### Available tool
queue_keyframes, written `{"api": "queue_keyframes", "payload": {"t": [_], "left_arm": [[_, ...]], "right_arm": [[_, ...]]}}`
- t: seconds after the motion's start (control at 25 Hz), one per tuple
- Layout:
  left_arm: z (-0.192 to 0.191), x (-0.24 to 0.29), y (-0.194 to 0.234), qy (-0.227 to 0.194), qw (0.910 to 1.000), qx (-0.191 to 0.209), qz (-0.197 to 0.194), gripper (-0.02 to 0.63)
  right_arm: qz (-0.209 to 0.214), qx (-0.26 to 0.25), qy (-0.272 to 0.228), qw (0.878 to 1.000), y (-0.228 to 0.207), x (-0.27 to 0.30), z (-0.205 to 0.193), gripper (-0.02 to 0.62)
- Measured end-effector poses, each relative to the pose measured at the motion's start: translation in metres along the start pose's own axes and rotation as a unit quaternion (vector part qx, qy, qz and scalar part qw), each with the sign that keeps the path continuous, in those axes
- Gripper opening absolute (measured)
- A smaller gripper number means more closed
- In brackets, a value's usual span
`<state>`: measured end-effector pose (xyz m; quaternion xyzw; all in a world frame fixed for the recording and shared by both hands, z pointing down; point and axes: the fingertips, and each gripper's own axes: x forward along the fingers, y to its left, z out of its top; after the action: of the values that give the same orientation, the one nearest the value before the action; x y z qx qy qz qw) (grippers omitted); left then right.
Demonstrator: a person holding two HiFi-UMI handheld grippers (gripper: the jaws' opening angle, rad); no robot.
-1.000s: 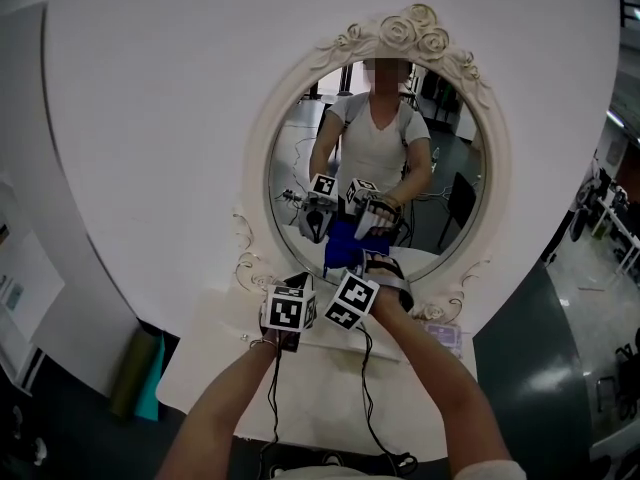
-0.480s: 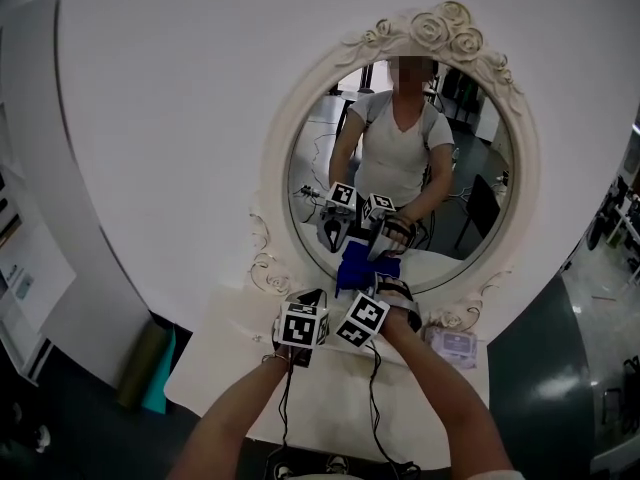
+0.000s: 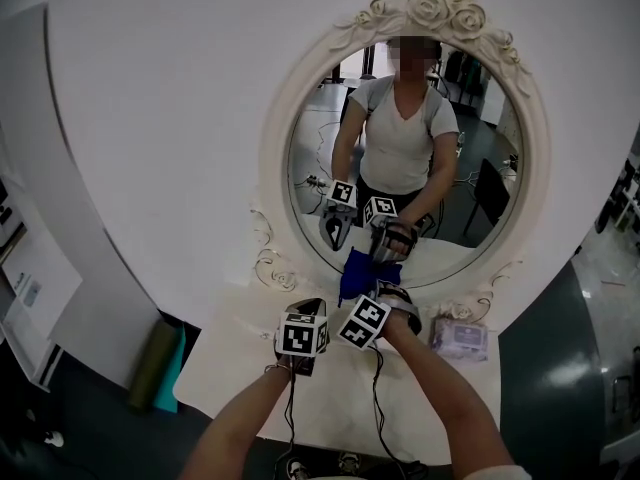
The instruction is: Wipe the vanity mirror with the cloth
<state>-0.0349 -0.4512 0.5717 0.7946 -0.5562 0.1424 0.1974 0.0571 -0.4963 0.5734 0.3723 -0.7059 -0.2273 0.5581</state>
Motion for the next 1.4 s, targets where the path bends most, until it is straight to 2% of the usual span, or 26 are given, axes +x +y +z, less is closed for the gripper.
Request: {"api": "queue_keyframes", "payload": {"t": [0.24, 0.44, 0.68, 1.0, 1.28, 1.4], "left_arm": [[-0.013, -0.002, 0.007, 0.008, 0.9999, -0.01, 0.007, 0.009], [0.003, -0.008, 0.012, -0.006, 0.9998, -0.011, 0.014, 0.009], [0.051, -0.021, 0.003, -0.049, 0.9987, -0.007, 0.014, 0.009], [0.126, -0.037, -0.021, -0.104, 0.9944, 0.016, 0.004, 0.009], [0.197, -0.044, -0.066, -0.142, 0.9875, 0.067, -0.017, 0.009], [0.228, -0.052, -0.087, -0.161, 0.9809, 0.106, -0.027, 0.009]], "right_arm": [[0.011, 0.009, -0.002, 1.0, 0.007, 0.006, -0.002, 0.067], [0.017, 0.021, -0.008, 1.0, -0.002, -0.005, -0.001, 0.067], [0.01, 0.038, -0.024, 0.999, -0.035, -0.039, 0.005, 0.067], [-0.036, 0.007, -0.04, 0.999, -0.106, -0.103, 0.005, 0.067], [-0.098, -0.027, -0.028, 0.994, -0.175, -0.154, 0.0, 0.067], [-0.13, -0.034, -0.034, 0.99, -0.206, -0.179, 0.003, 0.067]]}}
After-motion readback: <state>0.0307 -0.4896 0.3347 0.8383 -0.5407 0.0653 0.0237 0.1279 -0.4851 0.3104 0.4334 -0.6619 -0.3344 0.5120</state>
